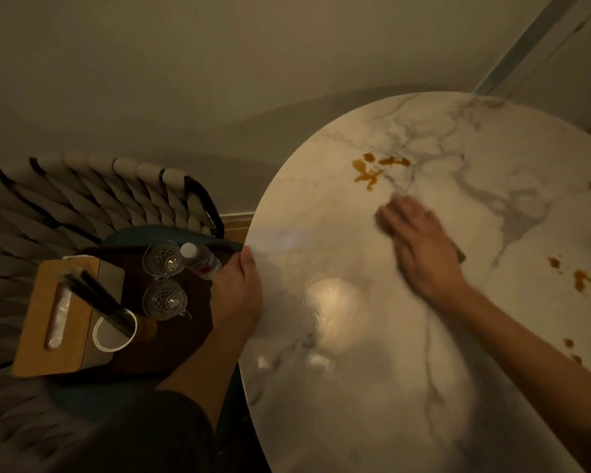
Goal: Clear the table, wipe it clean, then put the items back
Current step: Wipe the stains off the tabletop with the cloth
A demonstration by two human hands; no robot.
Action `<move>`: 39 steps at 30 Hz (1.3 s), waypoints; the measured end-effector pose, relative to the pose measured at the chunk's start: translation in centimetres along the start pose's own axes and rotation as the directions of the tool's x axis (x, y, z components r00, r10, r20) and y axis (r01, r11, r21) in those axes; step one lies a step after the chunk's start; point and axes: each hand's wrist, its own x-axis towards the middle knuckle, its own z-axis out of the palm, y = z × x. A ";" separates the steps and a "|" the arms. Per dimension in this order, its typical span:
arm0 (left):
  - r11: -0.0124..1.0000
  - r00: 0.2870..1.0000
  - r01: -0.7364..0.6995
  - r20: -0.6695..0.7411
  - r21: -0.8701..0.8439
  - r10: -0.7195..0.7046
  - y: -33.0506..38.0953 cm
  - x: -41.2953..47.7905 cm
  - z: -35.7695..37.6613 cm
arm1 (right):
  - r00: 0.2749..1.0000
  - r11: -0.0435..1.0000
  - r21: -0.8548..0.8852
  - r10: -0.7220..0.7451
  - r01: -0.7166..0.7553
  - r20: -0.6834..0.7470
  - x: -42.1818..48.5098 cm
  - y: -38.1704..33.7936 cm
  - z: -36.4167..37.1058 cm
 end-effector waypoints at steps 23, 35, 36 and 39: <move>0.998 0.999 -0.044 0.025 0.052 0.043 0.0 0.1 -0.2 | 0.999 0.999 0.001 0.032 -0.032 0.038 2.0 3.4 -0.8; 0.998 0.998 -0.046 0.036 0.047 0.045 -0.4 0.4 0.0 | 0.986 0.990 0.001 0.141 -0.142 -0.083 14.6 -0.3 0.3; 0.998 0.998 -0.048 0.038 0.045 0.047 -0.4 0.4 0.0 | 0.998 1.000 -0.001 0.023 -0.023 -0.053 13.2 -1.5 0.8; 0.999 0.998 -0.042 0.041 0.027 0.041 -0.6 0.6 0.1 | 0.955 0.963 0.030 -0.269 0.268 0.123 9.0 -2.3 1.2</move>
